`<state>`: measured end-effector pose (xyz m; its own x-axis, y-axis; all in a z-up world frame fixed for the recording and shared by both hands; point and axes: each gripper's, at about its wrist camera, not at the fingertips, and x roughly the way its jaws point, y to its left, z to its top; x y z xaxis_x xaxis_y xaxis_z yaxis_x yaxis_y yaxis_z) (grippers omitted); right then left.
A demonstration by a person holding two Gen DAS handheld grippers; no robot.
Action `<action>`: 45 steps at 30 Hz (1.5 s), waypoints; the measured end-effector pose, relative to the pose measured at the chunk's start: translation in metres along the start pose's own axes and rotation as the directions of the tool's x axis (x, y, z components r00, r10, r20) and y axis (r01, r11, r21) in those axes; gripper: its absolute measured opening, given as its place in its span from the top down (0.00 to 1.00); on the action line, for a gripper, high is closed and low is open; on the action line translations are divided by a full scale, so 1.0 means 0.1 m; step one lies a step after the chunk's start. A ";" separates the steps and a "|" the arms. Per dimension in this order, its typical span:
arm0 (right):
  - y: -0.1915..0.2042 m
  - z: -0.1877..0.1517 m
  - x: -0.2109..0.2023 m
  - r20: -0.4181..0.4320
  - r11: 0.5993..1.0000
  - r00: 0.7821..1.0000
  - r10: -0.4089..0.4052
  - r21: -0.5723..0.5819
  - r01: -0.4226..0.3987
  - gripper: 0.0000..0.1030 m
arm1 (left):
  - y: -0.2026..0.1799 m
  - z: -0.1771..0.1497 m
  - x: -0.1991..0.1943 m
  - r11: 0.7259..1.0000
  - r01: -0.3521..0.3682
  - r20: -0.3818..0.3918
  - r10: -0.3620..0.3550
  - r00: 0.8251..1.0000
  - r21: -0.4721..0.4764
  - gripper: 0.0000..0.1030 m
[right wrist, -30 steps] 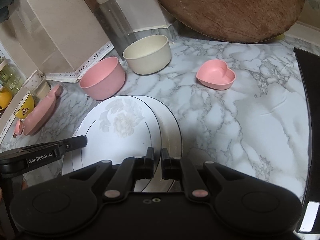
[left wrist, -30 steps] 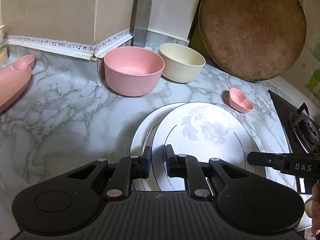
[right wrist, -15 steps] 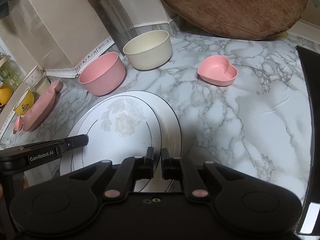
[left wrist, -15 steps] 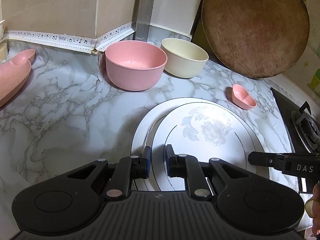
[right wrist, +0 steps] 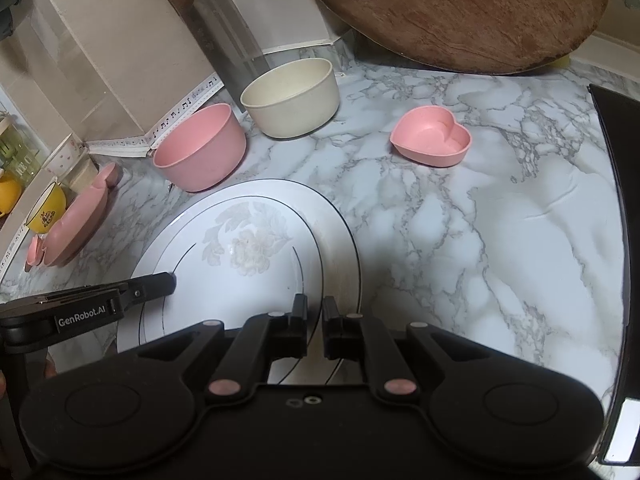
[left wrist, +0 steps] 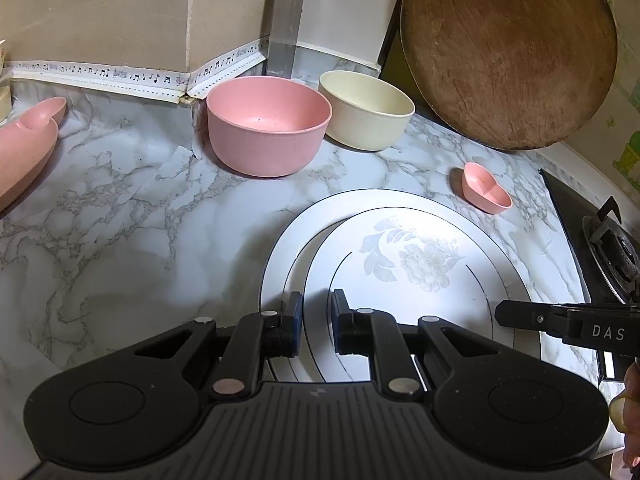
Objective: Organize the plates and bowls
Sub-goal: 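Open both grippers and withdraw from the stacked plates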
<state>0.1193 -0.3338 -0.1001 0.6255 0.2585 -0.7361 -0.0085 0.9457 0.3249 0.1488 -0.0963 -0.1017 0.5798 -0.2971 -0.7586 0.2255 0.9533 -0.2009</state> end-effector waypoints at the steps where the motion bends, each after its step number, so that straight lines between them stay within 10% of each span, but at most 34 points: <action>1: 0.00 0.00 0.00 -0.001 1.000 1.000 0.000 0.003 0.000 0.94 | 0.00 0.00 0.00 1.000 0.000 -0.002 0.000 1.000 0.001 0.87; 25: 0.16 0.03 -0.09 0.049 0.988 0.998 -0.034 -0.151 0.041 0.91 | -0.01 0.02 -0.08 0.999 -0.031 0.024 0.030 0.999 0.016 0.87; 37: 0.38 0.15 -0.31 0.124 0.962 0.992 0.032 -0.272 0.003 0.54 | -0.11 0.03 -0.43 0.994 -0.105 0.113 0.102 0.988 0.019 0.86; 45: 0.62 0.20 -0.40 0.130 0.938 0.987 0.098 -0.344 -0.048 0.34 | -0.05 0.00 -0.69 0.986 -0.164 0.175 0.165 0.971 -0.018 0.48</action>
<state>0.1098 -0.2896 -0.0389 0.7177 0.3225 -0.6171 -0.3064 0.9421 0.1360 0.1076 -0.0809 -0.0477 0.7370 -0.1406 -0.6612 0.1128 0.9900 -0.0848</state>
